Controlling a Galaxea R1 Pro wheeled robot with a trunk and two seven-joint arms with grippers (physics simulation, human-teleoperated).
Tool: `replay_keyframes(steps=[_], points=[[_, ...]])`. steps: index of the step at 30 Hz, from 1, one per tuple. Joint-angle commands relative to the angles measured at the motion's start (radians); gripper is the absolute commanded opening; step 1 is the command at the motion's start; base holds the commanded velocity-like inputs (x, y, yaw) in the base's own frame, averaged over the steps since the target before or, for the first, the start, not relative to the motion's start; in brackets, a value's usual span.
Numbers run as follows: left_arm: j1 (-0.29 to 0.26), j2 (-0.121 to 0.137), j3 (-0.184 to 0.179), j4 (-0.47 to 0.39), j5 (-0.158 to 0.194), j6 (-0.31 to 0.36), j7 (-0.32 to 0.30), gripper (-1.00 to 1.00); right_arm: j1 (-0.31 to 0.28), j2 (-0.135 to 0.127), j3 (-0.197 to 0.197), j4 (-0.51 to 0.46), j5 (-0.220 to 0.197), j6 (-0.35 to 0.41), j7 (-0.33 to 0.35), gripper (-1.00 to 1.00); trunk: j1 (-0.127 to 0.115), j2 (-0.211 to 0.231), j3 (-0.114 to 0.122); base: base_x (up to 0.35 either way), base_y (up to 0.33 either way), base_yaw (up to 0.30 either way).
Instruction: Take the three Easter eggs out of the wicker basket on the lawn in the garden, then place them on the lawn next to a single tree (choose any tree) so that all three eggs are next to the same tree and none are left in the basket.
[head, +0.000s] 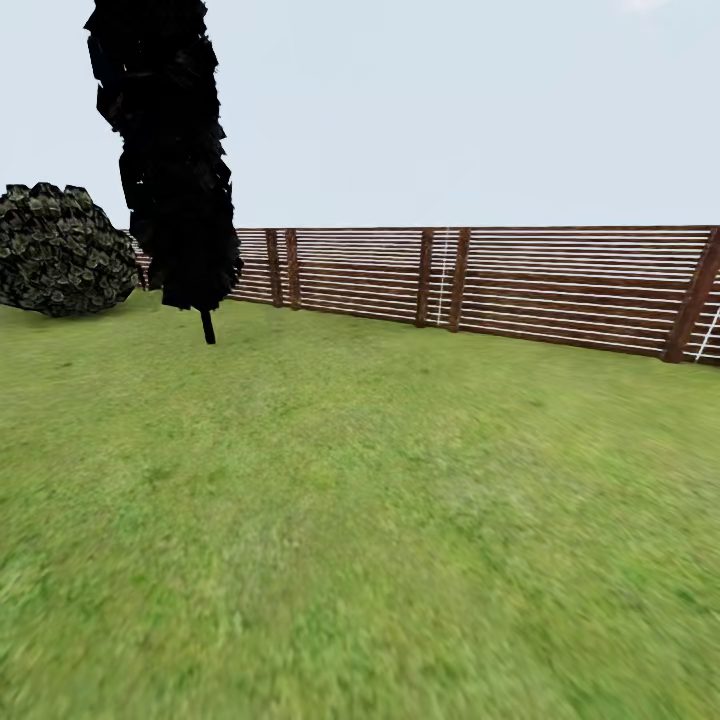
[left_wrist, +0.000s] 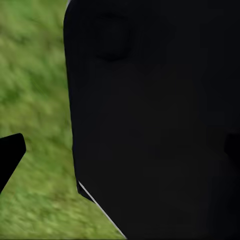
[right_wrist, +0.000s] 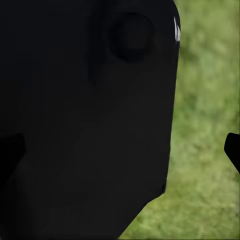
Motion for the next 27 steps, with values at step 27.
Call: replay_keyframes(steps=[27], points=[[0.001, -0.002, 0.008, -0.074, 0.009, -0.005, -0.008, 1.00, -0.060, 0.008, 0.006, -0.011, 0.006, -0.170, -0.002, 1.00, 0.000, 0.000, -0.012, 0.000, 0.000, 0.000]])
